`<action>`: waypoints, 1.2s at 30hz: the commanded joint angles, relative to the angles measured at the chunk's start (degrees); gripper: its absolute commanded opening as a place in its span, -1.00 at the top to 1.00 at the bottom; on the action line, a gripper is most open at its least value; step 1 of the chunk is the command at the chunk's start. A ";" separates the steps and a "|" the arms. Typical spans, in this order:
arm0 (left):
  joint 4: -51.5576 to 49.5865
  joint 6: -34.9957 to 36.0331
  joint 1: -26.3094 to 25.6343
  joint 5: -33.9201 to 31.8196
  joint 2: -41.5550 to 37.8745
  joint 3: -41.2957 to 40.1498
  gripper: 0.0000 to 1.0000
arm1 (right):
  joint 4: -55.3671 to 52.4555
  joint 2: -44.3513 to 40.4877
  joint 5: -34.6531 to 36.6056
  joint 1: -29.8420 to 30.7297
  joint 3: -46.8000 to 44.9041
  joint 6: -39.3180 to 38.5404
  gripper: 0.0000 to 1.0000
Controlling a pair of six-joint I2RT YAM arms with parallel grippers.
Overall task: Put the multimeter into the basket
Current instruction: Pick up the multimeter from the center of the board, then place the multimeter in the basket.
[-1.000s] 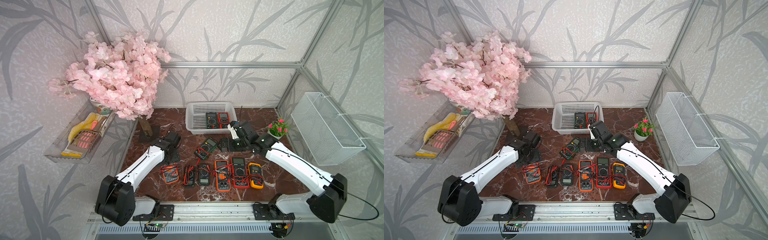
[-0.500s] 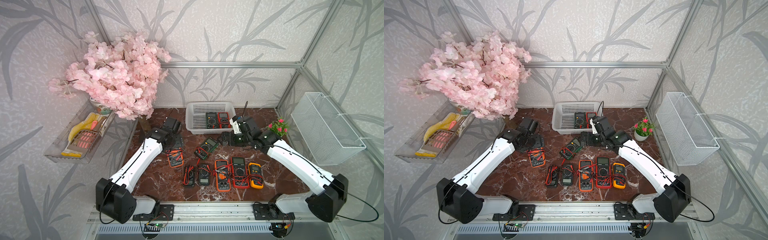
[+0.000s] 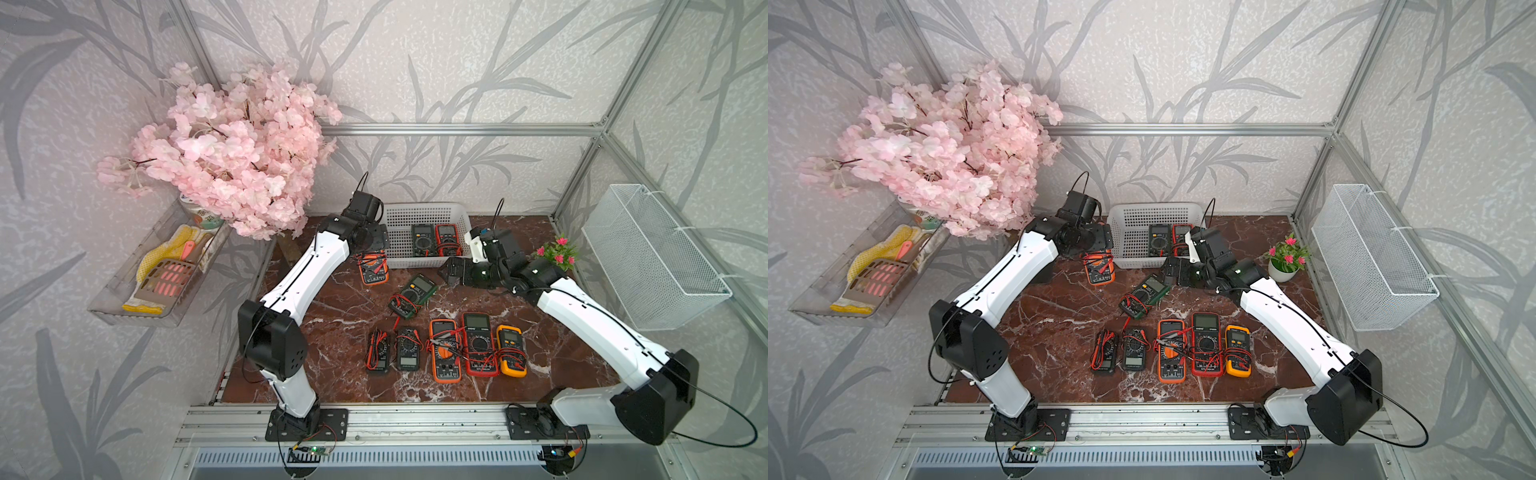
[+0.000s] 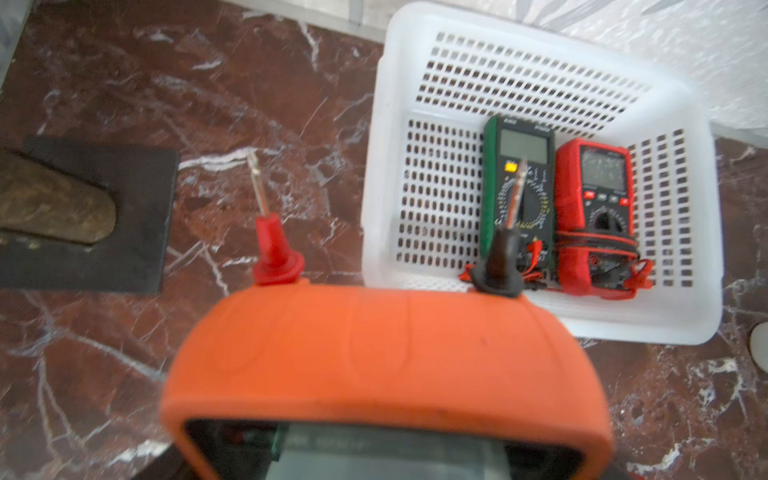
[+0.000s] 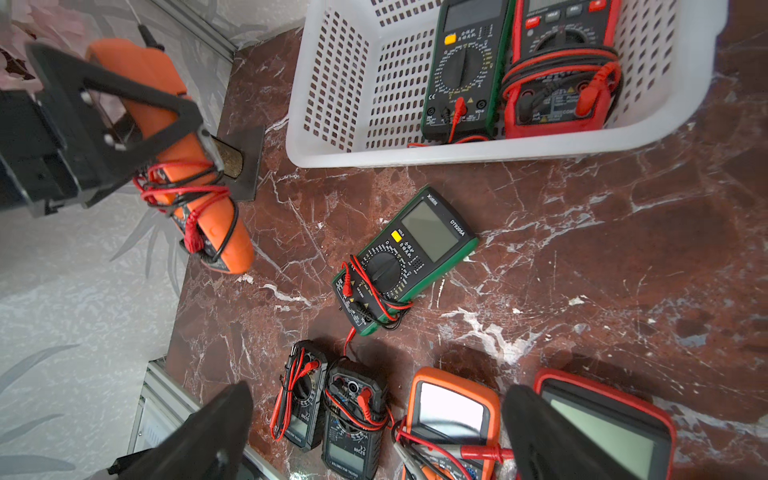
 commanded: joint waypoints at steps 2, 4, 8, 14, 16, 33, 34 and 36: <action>2.11 2.45 -0.55 1.01 6.61 10.67 1.00 | 1.62 -2.08 0.32 -0.87 -0.99 0.03 -0.99; 1.41 2.97 -0.74 1.40 10.93 16.26 1.00 | 1.86 -2.04 0.72 -1.40 -1.45 0.35 -0.98; 0.06 3.34 -1.22 1.58 19.33 27.21 1.00 | 1.72 -2.37 1.54 -2.15 -2.03 0.65 -0.98; -3.14 4.10 -1.62 0.88 32.56 46.72 1.00 | 0.39 -2.31 1.95 -3.90 -2.30 0.06 -0.99; -2.24 4.14 -1.54 0.44 34.94 48.92 1.00 | 0.32 -2.51 2.06 -4.59 -2.40 0.07 -0.98; 4.65 9.65 -1.51 -4.03 42.89 48.66 0.77 | -1.79 -0.80 2.15 -6.93 -3.29 -1.48 -0.99; 4.48 9.68 -1.44 -3.97 43.14 48.66 0.74 | -1.83 -0.81 2.30 -6.91 -3.68 -1.44 -0.99; 4.33 9.68 -1.45 -3.95 43.73 48.35 0.66 | -1.96 -0.97 2.39 -6.90 -4.25 -1.48 -0.98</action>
